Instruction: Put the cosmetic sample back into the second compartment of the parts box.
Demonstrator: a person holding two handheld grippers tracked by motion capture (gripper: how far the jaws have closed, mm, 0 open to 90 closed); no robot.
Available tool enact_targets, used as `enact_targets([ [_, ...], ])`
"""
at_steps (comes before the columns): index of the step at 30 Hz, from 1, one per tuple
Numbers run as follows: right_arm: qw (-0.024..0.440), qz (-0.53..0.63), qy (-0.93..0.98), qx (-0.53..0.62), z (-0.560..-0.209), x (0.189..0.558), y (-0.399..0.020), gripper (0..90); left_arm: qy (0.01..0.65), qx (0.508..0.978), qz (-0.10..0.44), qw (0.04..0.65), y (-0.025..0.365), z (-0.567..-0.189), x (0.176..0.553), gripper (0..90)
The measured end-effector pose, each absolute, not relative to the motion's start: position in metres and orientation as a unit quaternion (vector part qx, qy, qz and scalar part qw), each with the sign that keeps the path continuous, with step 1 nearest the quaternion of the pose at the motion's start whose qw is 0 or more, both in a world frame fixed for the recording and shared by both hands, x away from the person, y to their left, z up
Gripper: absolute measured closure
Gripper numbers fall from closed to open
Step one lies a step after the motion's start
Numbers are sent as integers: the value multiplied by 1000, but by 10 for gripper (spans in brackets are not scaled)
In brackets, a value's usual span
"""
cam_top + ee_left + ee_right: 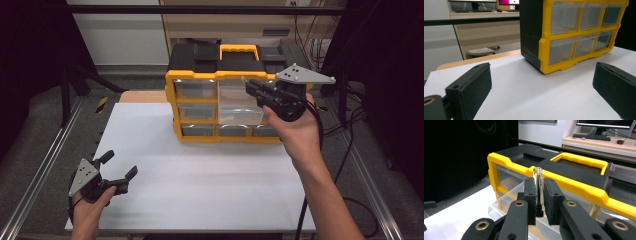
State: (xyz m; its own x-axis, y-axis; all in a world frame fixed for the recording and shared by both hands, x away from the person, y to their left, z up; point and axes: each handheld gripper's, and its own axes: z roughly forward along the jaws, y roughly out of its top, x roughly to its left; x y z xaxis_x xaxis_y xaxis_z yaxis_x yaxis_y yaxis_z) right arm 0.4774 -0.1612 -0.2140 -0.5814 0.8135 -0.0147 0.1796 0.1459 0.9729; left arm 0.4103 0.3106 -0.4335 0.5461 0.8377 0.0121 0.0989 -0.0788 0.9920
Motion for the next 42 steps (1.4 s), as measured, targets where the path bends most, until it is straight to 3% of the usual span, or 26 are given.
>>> enact_targets([
  [16, 289, 519, 714, 369, -221, 486, -163, 806, 353, 662, 319, 579, 310, -434, 410, 23],
  [19, 285, 513, 718, 375, -223, 488, -161, 708, 353, 663, 319, 579, 310, -434, 410, 22],
  [34, 297, 525, 703, 378, -223, 481, -159, 569, 353, 662, 319, 579, 311, -433, 410, 22],
  [42, 305, 530, 692, 383, -222, 476, -156, 386, 353, 663, 319, 578, 310, -434, 410, 22],
])
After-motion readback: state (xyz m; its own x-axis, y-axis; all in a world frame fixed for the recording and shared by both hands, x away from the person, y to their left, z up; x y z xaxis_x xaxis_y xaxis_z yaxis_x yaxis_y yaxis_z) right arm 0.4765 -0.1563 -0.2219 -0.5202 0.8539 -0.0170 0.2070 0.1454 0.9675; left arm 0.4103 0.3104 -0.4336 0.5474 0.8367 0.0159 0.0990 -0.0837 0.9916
